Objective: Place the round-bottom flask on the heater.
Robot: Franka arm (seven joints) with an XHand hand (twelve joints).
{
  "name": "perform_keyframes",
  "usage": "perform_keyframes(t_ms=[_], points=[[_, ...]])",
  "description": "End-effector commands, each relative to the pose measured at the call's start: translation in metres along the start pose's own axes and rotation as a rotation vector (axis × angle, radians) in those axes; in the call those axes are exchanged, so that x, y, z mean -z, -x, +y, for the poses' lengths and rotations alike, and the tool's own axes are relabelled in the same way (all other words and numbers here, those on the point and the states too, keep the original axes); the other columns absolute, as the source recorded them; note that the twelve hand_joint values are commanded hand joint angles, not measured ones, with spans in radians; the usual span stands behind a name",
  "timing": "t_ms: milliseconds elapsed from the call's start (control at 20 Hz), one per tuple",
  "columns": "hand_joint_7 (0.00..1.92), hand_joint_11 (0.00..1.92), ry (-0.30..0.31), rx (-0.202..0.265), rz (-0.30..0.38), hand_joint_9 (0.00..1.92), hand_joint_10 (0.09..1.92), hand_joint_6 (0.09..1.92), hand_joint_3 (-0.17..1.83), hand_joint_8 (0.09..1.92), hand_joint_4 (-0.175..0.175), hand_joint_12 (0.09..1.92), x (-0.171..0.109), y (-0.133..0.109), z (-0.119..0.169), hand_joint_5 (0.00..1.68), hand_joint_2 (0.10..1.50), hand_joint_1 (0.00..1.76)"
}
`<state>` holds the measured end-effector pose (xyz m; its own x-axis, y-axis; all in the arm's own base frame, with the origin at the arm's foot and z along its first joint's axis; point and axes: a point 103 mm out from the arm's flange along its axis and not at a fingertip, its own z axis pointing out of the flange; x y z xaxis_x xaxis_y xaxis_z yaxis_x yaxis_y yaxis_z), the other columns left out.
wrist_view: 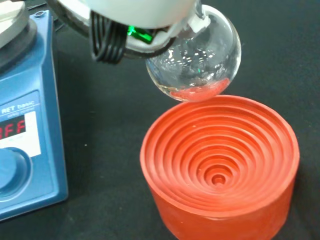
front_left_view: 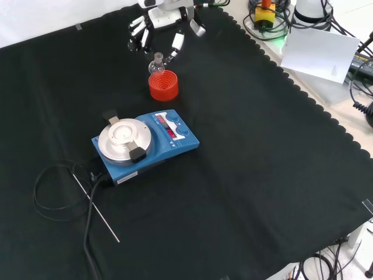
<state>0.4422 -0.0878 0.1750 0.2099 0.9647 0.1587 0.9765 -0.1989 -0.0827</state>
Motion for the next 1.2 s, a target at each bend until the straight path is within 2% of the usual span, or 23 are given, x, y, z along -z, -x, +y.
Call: perform_keyframes(t_ms=[50, 950, 1200], points=[[0.38, 0.24, -0.002, 0.03, -0.021, 0.63, 0.6, 0.91, 0.75, 0.69, 0.018, 1.39, 0.036, -0.028, 0.015, 1.16, 0.66, 1.13], [0.38, 0.25, -0.02, 0.211, -0.029, 0.63, 0.61, 0.92, 0.76, 0.69, 0.011, 1.39, 0.057, -0.116, 0.118, 1.16, 0.66, 1.14], [0.38, 0.25, -0.031, 0.234, 0.002, 0.63, 0.61, 0.92, 0.76, 0.69, 0.009, 1.39, 0.057, -0.138, 0.137, 1.16, 0.66, 1.14]])
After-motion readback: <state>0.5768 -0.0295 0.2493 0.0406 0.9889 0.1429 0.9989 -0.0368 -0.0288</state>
